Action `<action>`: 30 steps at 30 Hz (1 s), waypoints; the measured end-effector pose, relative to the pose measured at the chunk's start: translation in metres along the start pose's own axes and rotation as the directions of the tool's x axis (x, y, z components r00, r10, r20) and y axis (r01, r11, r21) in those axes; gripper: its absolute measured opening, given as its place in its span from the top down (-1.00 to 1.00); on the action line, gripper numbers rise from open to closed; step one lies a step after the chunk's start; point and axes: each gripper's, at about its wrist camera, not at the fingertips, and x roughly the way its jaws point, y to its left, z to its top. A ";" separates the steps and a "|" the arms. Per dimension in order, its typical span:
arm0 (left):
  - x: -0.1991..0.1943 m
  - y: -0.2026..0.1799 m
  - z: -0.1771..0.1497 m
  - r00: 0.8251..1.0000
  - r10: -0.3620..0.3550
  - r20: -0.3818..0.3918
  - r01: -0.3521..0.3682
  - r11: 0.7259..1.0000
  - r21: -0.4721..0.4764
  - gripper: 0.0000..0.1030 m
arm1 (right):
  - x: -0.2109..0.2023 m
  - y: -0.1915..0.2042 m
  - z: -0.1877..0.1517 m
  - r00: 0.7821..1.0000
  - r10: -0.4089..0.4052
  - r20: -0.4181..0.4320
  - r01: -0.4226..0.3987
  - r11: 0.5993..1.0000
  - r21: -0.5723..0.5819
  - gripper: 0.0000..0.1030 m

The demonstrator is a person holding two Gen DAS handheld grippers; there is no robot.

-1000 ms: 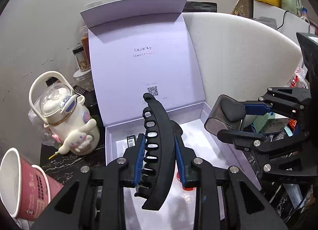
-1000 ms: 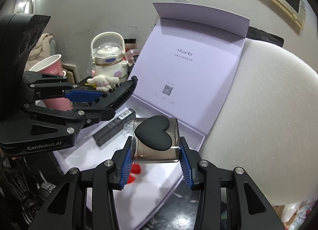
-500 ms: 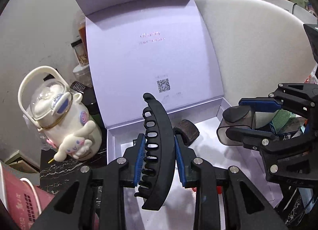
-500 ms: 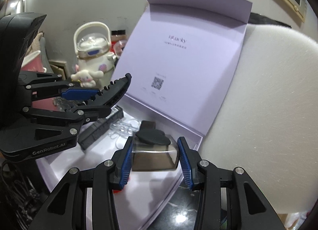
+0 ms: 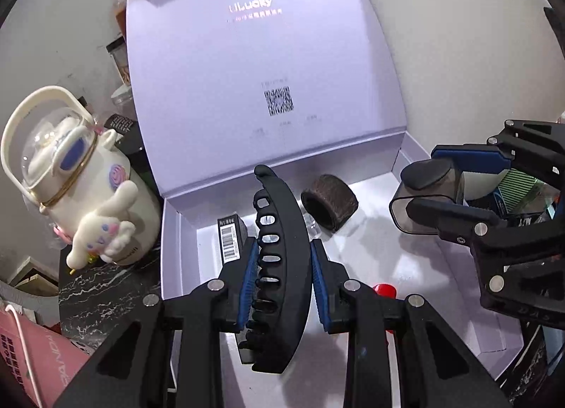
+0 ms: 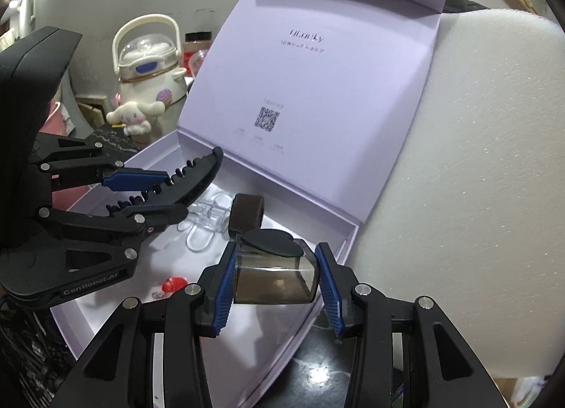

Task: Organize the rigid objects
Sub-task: 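Open the left tool on the claw clip while the right tool releases the heart case in the box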

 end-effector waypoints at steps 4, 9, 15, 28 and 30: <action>-0.002 -0.007 0.000 1.000 -0.008 0.005 0.008 1.000 0.026 0.44 | 0.003 0.002 -0.001 0.999 -0.020 -0.032 0.020 1.000 -0.008 0.16; -0.009 -0.004 0.001 1.000 0.019 0.006 -0.019 1.000 0.018 0.44 | -0.002 -0.001 -0.001 0.999 -0.021 -0.031 0.021 1.000 0.018 -0.36; -0.026 0.009 -0.007 0.999 0.043 -0.012 -0.044 0.999 -0.032 0.43 | -0.021 -0.001 -0.005 0.999 -0.052 -0.003 0.052 0.999 0.010 -0.50; -0.075 0.008 -0.014 0.994 0.082 0.065 -0.078 0.995 -0.068 -0.47 | -0.057 0.002 -0.012 0.996 -0.086 0.025 0.085 0.996 0.025 -0.50; -0.084 0.007 -0.014 0.994 0.073 0.076 -0.068 0.995 -0.072 -0.47 | -0.064 0.003 -0.011 0.995 -0.089 0.035 0.088 0.996 0.029 -0.50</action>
